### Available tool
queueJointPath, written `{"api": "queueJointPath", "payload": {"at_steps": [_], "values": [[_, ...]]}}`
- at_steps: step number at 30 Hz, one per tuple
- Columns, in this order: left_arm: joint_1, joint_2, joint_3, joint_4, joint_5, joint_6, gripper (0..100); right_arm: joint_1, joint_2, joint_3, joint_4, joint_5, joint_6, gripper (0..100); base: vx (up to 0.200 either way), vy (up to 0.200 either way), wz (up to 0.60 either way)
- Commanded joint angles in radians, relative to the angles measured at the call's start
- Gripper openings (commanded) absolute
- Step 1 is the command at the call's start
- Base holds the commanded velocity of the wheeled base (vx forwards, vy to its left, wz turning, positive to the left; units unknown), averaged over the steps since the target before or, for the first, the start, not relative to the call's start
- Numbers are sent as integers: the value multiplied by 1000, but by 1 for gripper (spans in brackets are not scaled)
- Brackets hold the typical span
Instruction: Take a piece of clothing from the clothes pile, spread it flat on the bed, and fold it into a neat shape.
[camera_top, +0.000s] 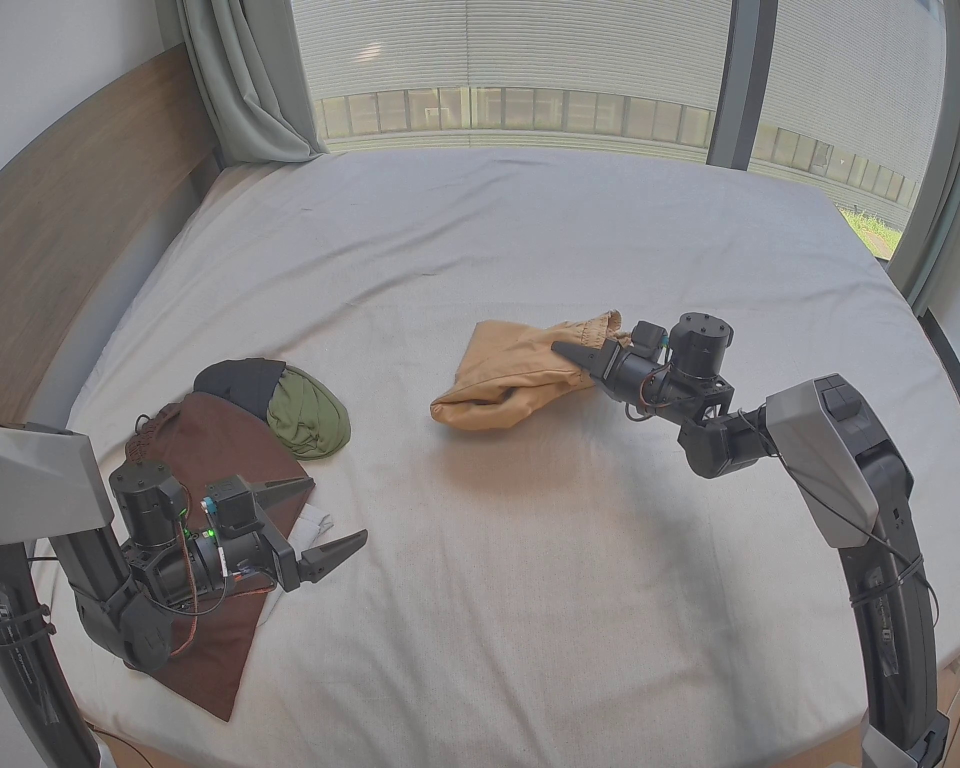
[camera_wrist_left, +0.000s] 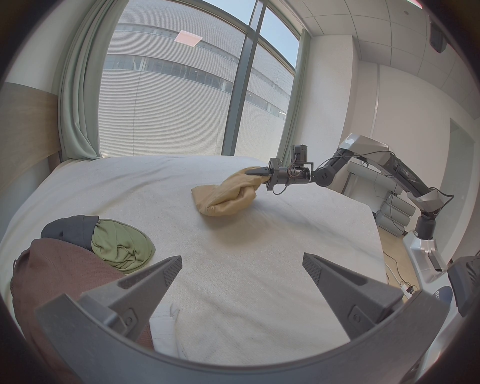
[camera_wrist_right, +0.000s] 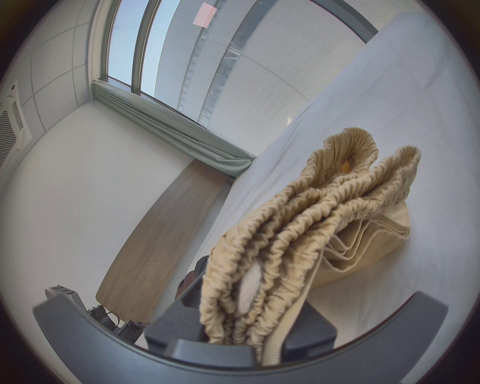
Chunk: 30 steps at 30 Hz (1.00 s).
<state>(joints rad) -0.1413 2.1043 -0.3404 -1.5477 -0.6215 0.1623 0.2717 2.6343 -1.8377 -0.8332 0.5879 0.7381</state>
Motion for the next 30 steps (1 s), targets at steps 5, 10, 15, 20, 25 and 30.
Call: {"api": "queueJointPath", "payload": {"at_steps": [5, 10, 15, 20, 25, 30], "values": [[-1, -1, 1, 0, -1, 0, 100, 1, -22, 215, -116, -2, -20, 0, 0, 0, 0], [-4, 3, 1, 0, -1, -1, 100, 1, -17, 273, -159, -28, -23, 0, 0, 0, 0], [-4, 2, 1, 0, -3, -1, 100, -5, -10, 327, -188, -34, -26, 0, 0, 0, 0], [-4, -1, 1, 0, -4, -1, 100, -11, 21, 370, -234, -40, -32, 0, 0, 0, 0], [-4, -1, -2, 0, -4, -7, 100, -17, 55, 385, -268, -68, -39, 0, 0, 0, 0], [-4, -1, -5, 0, -4, -7, 100, -22, 72, 385, -287, -74, -39, 0, 0, 0, 0]]}}
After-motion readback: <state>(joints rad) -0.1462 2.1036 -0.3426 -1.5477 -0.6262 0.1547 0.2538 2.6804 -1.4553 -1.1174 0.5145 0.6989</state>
